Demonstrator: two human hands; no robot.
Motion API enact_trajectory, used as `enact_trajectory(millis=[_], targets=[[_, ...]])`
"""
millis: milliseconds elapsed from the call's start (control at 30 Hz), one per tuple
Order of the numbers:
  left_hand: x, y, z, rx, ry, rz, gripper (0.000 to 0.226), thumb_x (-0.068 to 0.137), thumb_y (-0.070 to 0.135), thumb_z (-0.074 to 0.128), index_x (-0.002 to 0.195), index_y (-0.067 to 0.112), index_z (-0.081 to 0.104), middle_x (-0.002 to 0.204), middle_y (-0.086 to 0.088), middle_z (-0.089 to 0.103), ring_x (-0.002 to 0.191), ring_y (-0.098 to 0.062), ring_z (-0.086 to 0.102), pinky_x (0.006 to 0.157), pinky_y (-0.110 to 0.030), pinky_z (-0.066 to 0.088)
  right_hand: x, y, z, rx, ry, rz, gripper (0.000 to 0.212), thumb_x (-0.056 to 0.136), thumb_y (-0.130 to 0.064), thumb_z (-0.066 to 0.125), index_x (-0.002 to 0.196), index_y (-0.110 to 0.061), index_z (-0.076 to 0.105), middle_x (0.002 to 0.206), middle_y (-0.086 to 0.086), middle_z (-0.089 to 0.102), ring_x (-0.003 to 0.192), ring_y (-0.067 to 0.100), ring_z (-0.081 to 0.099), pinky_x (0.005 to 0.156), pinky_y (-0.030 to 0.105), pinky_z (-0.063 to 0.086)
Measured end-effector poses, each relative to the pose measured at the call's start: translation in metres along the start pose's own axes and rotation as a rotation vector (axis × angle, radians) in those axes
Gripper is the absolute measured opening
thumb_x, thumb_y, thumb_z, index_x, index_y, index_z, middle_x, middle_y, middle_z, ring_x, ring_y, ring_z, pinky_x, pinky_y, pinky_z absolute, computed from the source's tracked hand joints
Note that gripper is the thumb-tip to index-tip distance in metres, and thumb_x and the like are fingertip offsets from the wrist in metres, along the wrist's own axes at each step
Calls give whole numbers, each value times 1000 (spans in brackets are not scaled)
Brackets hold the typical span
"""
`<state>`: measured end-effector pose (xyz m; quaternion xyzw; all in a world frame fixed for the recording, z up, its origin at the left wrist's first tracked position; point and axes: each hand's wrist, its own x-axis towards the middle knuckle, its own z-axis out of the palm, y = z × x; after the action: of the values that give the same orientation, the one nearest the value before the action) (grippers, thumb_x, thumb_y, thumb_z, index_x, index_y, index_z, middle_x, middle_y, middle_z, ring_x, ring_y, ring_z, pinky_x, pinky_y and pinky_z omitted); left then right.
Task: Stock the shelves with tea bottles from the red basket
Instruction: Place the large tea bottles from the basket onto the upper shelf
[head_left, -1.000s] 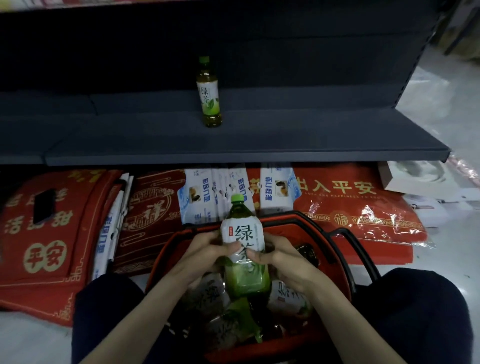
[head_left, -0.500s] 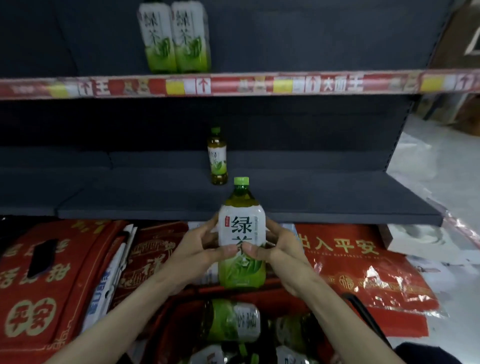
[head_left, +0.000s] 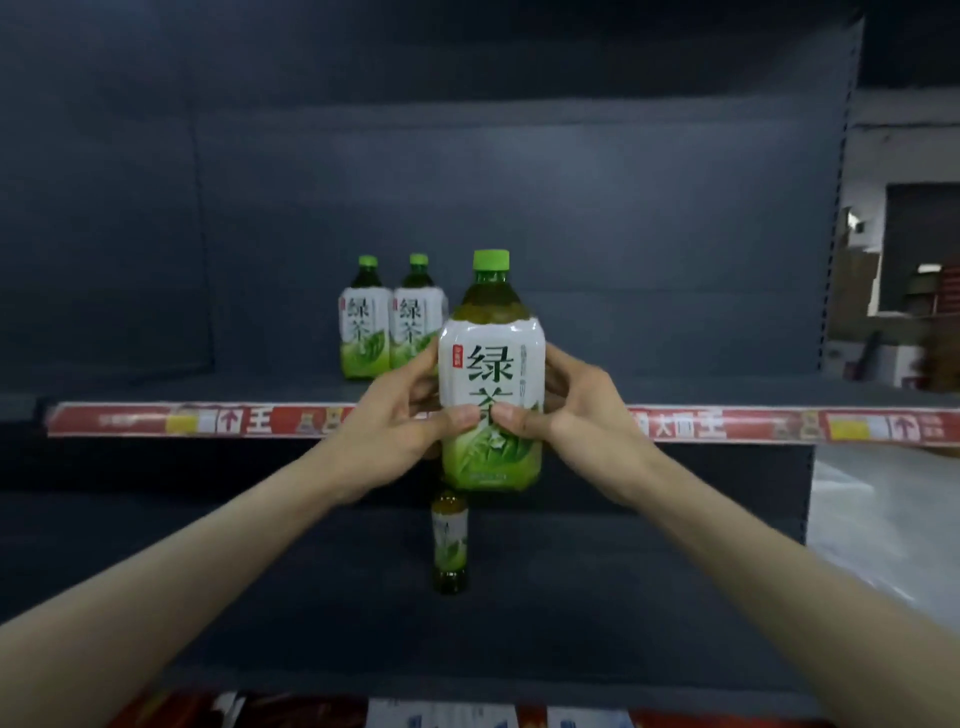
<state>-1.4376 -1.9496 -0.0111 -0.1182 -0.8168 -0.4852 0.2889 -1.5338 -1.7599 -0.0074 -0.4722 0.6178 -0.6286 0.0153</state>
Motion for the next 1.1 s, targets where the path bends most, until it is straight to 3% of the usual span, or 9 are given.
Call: enact_trajectory(millis=[133,233,333,433,633,767,933,1000,1100], targets=[[51,-1,-16,18,35,51,59,97,4,68,151,19,49,128,-1,74,120,-12,70,87,-28,62,52,-6,-9,-31,41,-35,56,87,4,77,138,-11,58,127,4,73,113,16,73,90,35,63],[83,-13,-22,30,36,48,57,99,2,66,150,19,49,127,3,73,119,-10,70,86,-24,61,83,1,-14,-62,67,-7,54,88,4,77,138,-10,59,126,6,73,109,15,74,78,27,63],[107,-29,-23,18,37,-1,55,100,1,64,150,21,49,130,-1,72,119,-13,70,92,-34,63,107,16,-16,-67,99,45,54,88,6,76,138,-6,59,123,6,74,101,9,73,66,21,60],[125,-45,-23,0,55,-37,57,101,3,63,152,21,47,133,-4,71,122,-17,68,95,-39,61,130,33,-20,-62,121,87,54,87,7,75,137,-4,59,115,3,74,94,7,72,64,20,60],[148,-65,-16,-53,67,-94,60,104,5,58,159,22,39,143,-4,65,131,-19,62,99,-37,57,160,60,-25,-51,157,146,47,90,4,74,134,-5,61,123,9,73,97,13,72,70,20,61],[153,-69,-9,-53,124,-155,55,104,12,60,156,23,42,135,2,66,131,-20,60,92,-36,59,169,66,-28,-72,143,187,51,91,-1,75,139,-9,58,128,9,71,117,26,69,99,42,59],[147,-78,-12,144,261,-285,55,93,24,78,141,11,55,120,-5,72,111,-23,70,96,-49,61,154,67,-33,-345,201,296,101,79,-43,87,159,-16,30,145,9,58,131,29,59,110,48,50],[141,-81,-14,151,242,-312,53,92,21,79,138,7,59,112,-4,75,106,-22,72,99,-47,60,138,65,-34,-484,263,267,87,83,-48,82,151,-17,38,135,5,61,122,24,62,103,39,52],[139,-81,-15,196,217,-309,50,87,19,78,134,8,65,116,-2,76,112,-21,70,107,-45,54,120,62,-30,-478,242,198,58,89,-41,78,136,-20,51,114,-6,69,106,17,68,93,34,56]])
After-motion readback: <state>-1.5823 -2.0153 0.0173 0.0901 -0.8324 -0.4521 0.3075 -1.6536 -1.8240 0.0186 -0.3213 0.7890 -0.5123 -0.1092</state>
